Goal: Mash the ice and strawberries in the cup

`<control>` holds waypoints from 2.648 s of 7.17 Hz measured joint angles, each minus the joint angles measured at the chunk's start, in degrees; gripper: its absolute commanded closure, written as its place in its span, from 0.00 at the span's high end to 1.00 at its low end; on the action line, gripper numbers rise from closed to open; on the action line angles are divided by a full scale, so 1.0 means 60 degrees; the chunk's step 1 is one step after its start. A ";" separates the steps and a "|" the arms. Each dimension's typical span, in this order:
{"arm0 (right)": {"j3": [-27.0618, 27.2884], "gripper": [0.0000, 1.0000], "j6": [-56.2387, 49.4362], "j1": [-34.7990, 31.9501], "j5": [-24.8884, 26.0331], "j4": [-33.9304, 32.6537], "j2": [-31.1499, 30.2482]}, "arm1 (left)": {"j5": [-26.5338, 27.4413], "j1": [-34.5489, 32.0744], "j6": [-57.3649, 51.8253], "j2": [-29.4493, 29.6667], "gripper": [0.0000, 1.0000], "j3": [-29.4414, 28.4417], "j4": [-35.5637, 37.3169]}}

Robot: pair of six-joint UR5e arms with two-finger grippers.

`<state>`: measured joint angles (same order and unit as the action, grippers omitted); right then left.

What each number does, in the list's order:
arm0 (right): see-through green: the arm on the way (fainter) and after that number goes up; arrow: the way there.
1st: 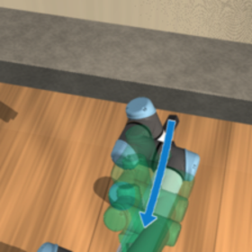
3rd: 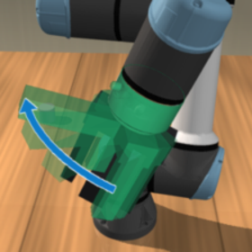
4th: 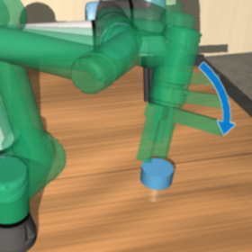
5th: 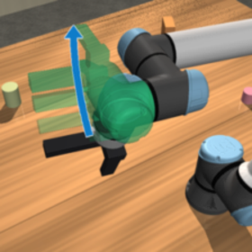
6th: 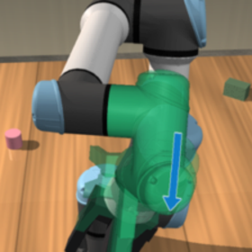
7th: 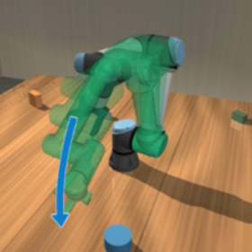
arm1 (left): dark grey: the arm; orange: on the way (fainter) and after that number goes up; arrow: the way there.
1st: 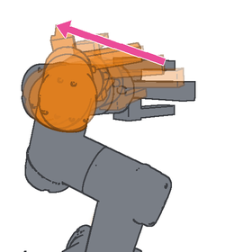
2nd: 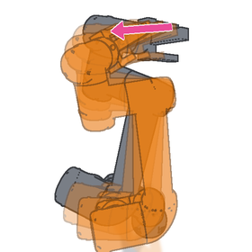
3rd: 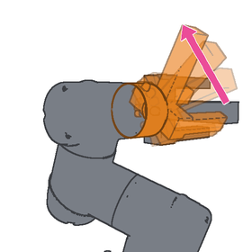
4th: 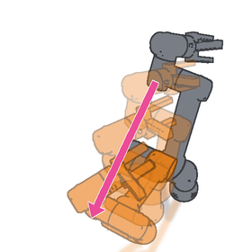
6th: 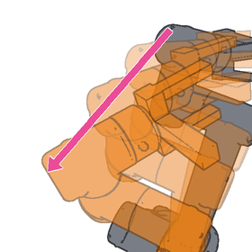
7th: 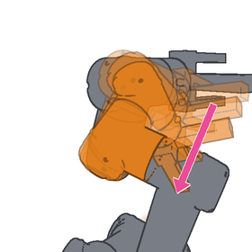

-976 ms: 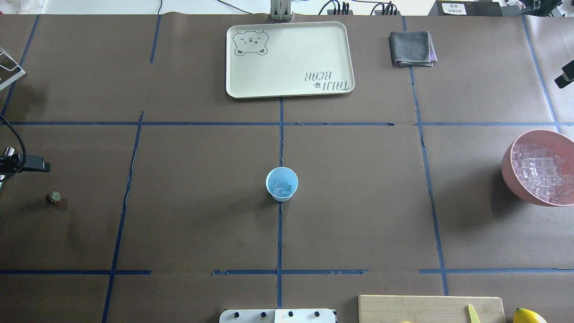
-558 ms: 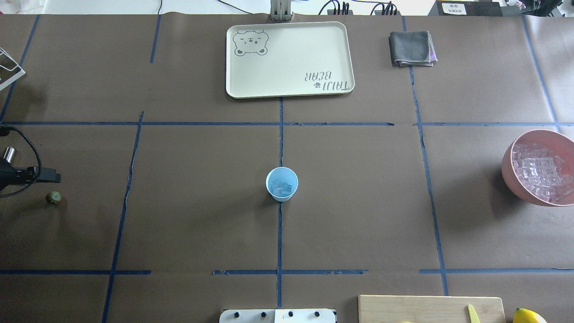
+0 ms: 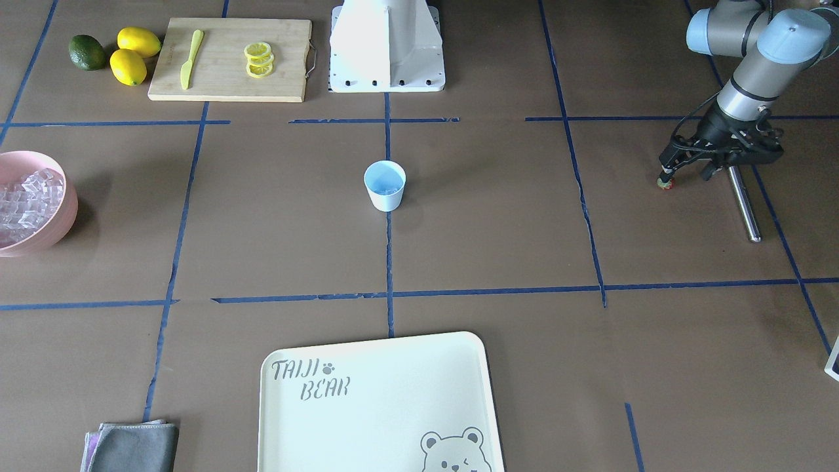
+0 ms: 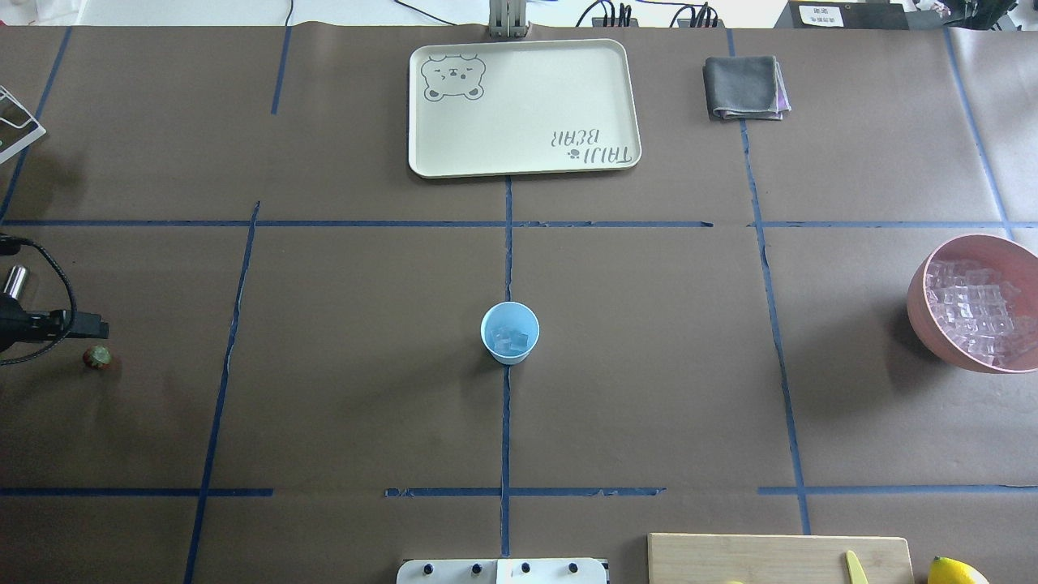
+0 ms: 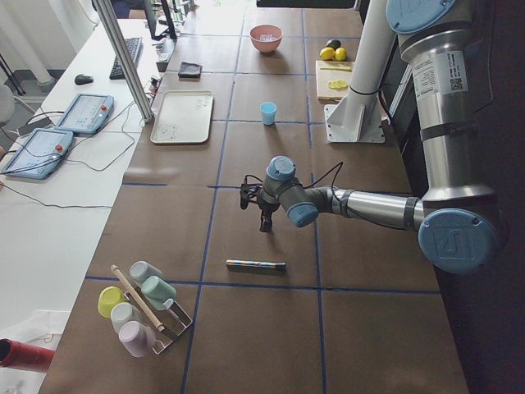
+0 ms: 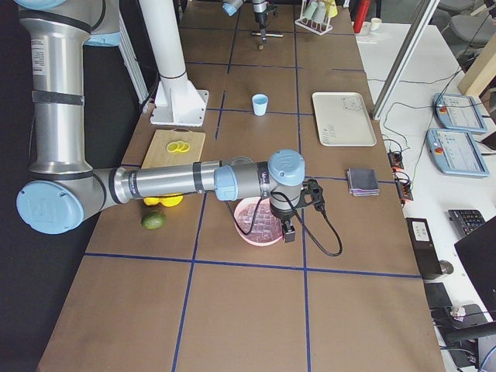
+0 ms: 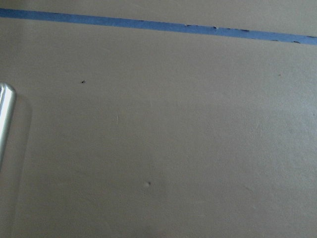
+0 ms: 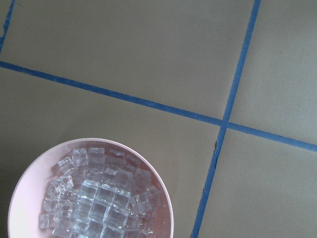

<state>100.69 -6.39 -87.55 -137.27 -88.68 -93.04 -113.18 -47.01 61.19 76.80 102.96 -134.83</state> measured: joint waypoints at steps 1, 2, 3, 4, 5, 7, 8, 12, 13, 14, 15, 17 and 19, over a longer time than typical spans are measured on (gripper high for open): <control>-0.0048 0.99 -0.0011 -0.0081 -0.0086 0.0056 -0.0067 | 0.0006 0.0139 0.0006 0.0001 0.93 -0.0057 0.0006; -0.0078 0.99 0.0004 -0.0130 -0.0150 0.0068 -0.0106 | 0.0040 0.0302 0.0009 0.0016 0.93 -0.0186 -0.0002; -0.0102 0.99 0.0040 -0.0149 -0.0186 0.0072 -0.0127 | 0.0132 0.0475 0.0014 0.0041 0.93 -0.0335 -0.0028; -0.0117 0.99 0.0070 -0.0154 -0.0196 0.0072 -0.0132 | 0.0216 0.0614 0.0024 0.0069 0.92 -0.0438 -0.0054; -0.0121 0.99 0.0094 -0.0158 -0.0196 0.0076 -0.0134 | 0.0257 0.0686 0.0033 0.0097 0.91 -0.0481 -0.0065; -0.0126 0.99 0.0132 -0.0159 -0.0194 0.0085 -0.0122 | 0.0289 0.0724 0.0033 0.0149 0.84 -0.0522 -0.0062; -0.0127 0.99 0.0138 -0.0159 -0.0196 0.0087 -0.0115 | 0.0297 0.0727 0.0021 0.0157 0.75 -0.0555 -0.0059; -0.0126 0.99 0.0142 -0.0159 -0.0195 0.0087 -0.0109 | 0.0298 0.0730 0.0024 0.0164 0.06 -0.0618 -0.0041; -0.0124 0.99 0.0142 -0.0159 -0.0194 0.0087 -0.0109 | 0.0290 0.0729 0.0019 0.0160 0.01 -0.0598 -0.0031; -0.0121 0.99 0.0139 -0.0159 -0.0196 0.0087 -0.0111 | 0.0252 0.0704 0.0003 0.0140 0.00 -0.0496 -0.0031; -0.0119 0.99 0.0133 -0.0159 -0.0199 0.0087 -0.0117 | 0.0199 0.0654 -0.0009 0.0091 0.00 -0.0264 0.0034; -0.0179 0.99 0.0124 -0.0165 -0.0198 0.0091 -0.0122 | 0.0150 0.0608 -0.0027 0.0082 0.00 0.0891 0.1317; -0.0422 0.99 0.0035 -0.0213 -0.0204 0.0113 -0.0133 | 0.0143 0.0641 -0.0006 0.1066 0.00 0.2512 0.4502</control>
<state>98.16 -6.18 -88.83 -138.49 -88.00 -93.84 -112.32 -43.16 61.15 83.20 118.03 -107.82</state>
